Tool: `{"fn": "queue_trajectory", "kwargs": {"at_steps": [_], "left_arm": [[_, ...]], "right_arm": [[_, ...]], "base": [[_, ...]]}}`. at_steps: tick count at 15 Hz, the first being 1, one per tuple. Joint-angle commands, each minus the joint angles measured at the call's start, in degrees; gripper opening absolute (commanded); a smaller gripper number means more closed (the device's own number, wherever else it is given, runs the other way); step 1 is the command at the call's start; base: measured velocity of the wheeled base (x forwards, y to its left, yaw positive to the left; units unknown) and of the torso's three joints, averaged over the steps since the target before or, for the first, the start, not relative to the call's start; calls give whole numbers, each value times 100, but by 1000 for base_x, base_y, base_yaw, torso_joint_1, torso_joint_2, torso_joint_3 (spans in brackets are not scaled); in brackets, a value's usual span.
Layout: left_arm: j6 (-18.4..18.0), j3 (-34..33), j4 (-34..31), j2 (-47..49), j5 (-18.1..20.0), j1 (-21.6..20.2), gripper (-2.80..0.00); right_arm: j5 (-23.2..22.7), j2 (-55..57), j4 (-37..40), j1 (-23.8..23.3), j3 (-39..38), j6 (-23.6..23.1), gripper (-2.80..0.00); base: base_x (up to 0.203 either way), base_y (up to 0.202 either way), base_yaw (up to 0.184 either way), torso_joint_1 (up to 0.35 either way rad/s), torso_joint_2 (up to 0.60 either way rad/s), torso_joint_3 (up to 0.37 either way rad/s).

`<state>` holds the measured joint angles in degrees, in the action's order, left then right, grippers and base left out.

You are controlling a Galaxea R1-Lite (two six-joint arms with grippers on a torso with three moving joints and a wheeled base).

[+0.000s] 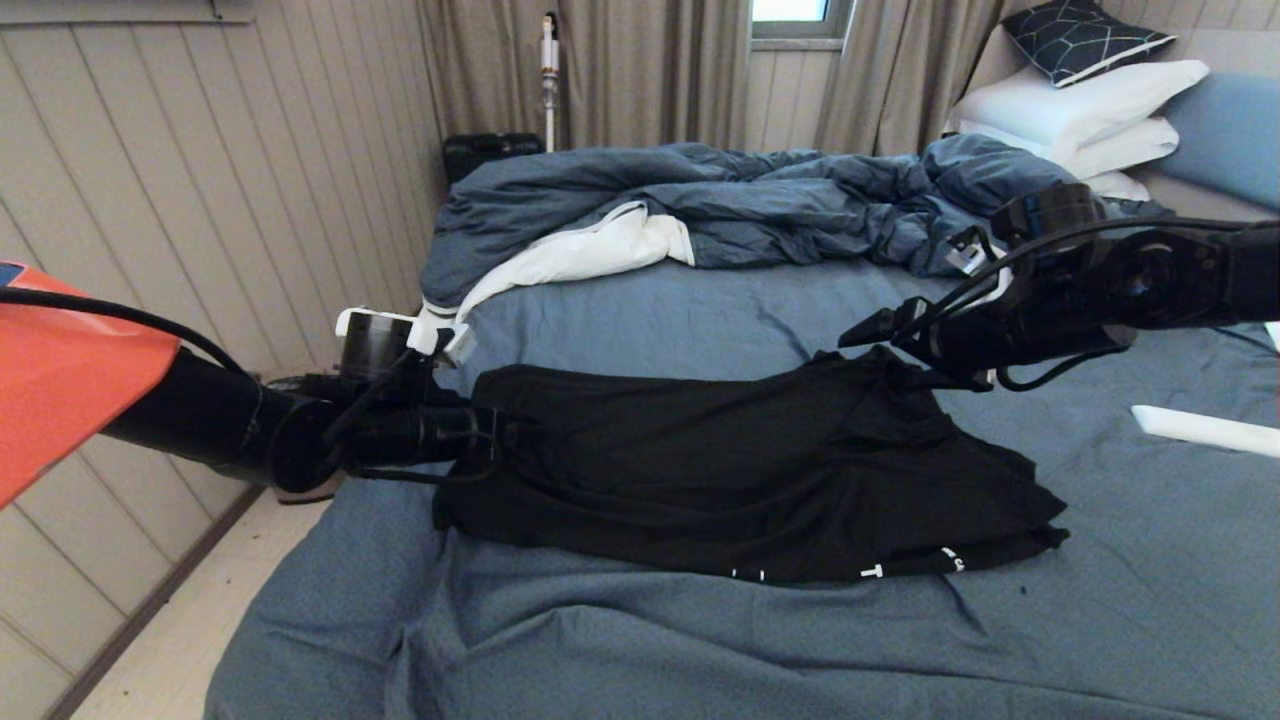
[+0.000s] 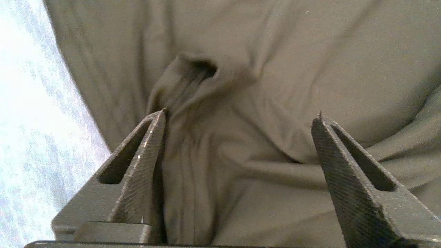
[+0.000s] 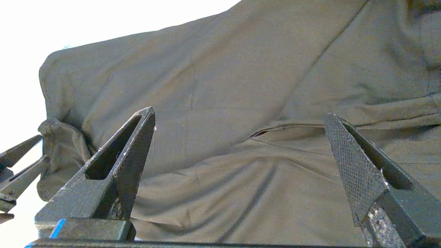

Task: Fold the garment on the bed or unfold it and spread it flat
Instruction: Fold the black T-shirt

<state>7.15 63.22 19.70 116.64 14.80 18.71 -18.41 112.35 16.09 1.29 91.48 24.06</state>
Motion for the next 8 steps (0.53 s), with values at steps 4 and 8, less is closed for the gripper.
{"fn": "queue_trajectory", "kwargs": {"at_steps": [4, 8], "left_arm": [[-117, 294, 42, 303, -59, 10, 0], [-126, 456, 42, 486, -276, 10, -280]], "right_arm": [[-23, 41, 8, 3, 2, 19, 0], [-58, 42, 8, 3, 10, 19, 0]], "base": [[0, 0, 0, 0, 0, 0], [0, 0, 0, 0, 0, 0]]}}
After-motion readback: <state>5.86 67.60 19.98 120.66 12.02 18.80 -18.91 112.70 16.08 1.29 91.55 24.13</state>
